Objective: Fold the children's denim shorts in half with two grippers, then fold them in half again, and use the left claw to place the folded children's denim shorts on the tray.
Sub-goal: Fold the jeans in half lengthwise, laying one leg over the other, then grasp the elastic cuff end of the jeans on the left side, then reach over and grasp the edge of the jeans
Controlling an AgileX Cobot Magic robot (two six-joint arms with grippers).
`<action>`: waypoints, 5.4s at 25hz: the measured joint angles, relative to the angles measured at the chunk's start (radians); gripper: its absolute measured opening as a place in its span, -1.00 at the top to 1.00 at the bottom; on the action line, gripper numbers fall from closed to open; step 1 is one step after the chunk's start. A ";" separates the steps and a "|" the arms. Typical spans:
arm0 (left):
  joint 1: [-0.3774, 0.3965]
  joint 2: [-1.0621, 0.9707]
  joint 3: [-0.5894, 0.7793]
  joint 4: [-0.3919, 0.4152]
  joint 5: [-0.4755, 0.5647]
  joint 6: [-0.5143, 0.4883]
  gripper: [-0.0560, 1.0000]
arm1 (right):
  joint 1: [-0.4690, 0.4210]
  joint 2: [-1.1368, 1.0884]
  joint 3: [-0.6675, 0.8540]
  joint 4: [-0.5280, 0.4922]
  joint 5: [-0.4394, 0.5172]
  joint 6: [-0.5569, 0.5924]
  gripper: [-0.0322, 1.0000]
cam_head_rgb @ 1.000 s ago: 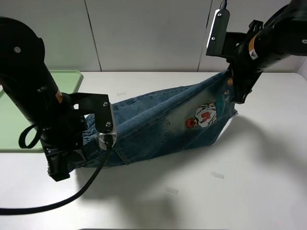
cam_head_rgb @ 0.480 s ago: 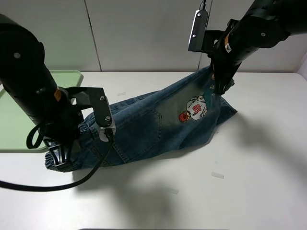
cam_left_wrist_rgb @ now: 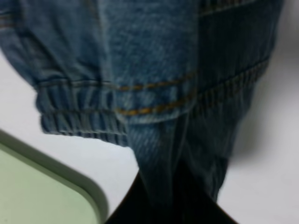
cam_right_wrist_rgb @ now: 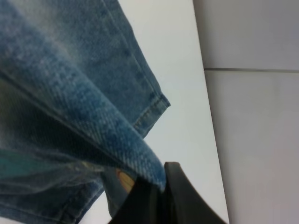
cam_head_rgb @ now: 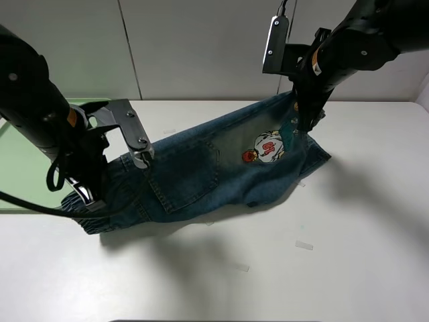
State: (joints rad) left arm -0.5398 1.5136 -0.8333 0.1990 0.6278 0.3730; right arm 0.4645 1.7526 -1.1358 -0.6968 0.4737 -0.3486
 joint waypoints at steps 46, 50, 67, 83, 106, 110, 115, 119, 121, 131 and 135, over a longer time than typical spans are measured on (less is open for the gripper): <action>0.138 0.119 0.019 0.087 -0.334 0.000 -0.98 | -0.183 0.097 -0.003 -0.002 -0.228 0.024 -0.41; 0.138 0.119 0.019 0.087 -0.344 -0.003 -0.98 | -0.183 0.094 -0.003 0.032 -0.211 0.026 -0.41; 0.138 -0.029 -0.140 -0.012 0.098 -0.142 -0.95 | -0.183 -0.123 -0.003 0.389 0.126 0.160 -0.41; 0.138 -0.558 -0.121 -0.015 0.289 -0.303 -0.92 | -0.183 -0.276 -0.003 0.513 0.478 0.319 -0.41; 0.138 -1.447 0.318 -0.199 0.401 -0.367 -0.91 | -0.183 -0.279 -0.003 0.625 0.550 0.320 -0.41; 0.138 -1.455 0.344 -0.210 0.427 -0.373 -0.91 | -0.183 -0.279 -0.003 0.627 0.550 0.320 -0.41; 0.138 -1.455 0.345 -0.212 0.427 -0.373 -0.91 | -0.183 -0.279 -0.003 0.630 0.554 0.320 -0.41; 0.138 -1.455 0.345 -0.212 0.427 -0.373 -0.91 | -0.183 -0.279 -0.003 0.631 0.554 0.320 -0.41; 0.138 -1.455 0.345 -0.212 0.427 -0.373 -0.91 | -0.183 -0.279 -0.003 0.631 0.554 0.320 -0.41; 0.160 -1.455 0.345 -0.213 0.427 -0.373 -0.91 | -0.183 -0.279 -0.003 0.641 0.551 0.320 -0.41; 0.242 -1.455 0.345 -0.212 0.427 -0.373 -0.91 | -0.183 -0.279 -0.003 0.644 0.533 0.320 -0.41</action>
State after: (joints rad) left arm -0.2977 0.0589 -0.4878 -0.0130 1.0548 0.0000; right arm 0.2814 1.4741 -1.1390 -0.0529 1.0066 -0.0287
